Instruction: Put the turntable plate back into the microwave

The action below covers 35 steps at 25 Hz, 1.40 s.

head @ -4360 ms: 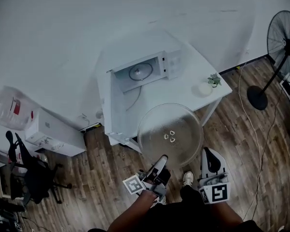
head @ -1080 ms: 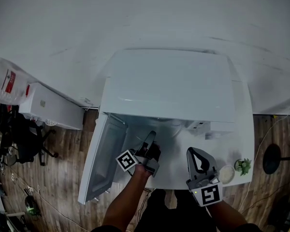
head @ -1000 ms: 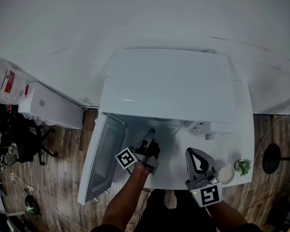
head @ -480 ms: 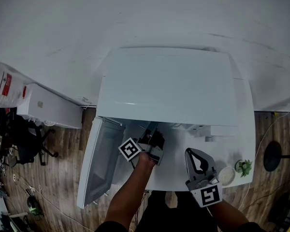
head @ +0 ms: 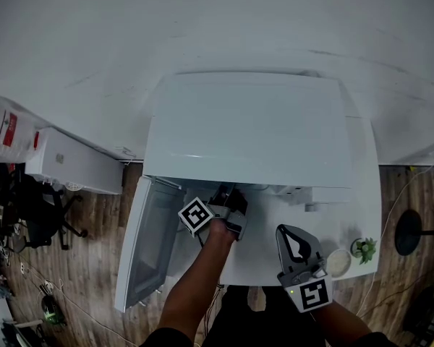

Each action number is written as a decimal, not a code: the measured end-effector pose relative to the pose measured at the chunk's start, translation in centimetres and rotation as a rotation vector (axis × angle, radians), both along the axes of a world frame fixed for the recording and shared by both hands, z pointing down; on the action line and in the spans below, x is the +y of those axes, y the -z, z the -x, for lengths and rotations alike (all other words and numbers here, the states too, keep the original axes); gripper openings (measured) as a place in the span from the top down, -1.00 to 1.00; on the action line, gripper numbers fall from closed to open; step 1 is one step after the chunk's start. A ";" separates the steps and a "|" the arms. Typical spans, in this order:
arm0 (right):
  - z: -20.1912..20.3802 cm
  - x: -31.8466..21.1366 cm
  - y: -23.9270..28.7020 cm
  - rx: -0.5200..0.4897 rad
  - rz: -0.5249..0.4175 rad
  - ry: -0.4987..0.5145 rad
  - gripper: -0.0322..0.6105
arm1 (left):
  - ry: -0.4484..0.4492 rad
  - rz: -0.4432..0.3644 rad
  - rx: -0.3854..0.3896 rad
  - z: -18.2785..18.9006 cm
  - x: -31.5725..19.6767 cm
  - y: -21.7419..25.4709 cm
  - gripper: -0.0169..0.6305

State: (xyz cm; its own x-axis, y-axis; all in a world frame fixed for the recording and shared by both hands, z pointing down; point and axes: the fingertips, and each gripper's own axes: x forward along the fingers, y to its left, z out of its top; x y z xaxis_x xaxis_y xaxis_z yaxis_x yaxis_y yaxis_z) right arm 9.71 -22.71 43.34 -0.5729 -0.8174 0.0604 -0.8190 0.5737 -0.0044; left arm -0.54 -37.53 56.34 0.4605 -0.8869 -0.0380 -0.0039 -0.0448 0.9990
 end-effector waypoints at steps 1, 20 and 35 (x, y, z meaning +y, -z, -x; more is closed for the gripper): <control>0.0 0.1 0.1 -0.002 -0.001 0.002 0.84 | -0.002 0.009 -0.008 0.0 0.1 -0.3 0.72; 0.9 1.4 2.2 -0.088 -0.003 0.031 0.84 | 0.030 0.132 -0.022 0.0 0.0 -0.8 0.51; 2.2 3.5 4.1 -0.114 -0.031 0.073 0.84 | 0.056 0.373 0.005 0.1 1.9 -1.1 -0.33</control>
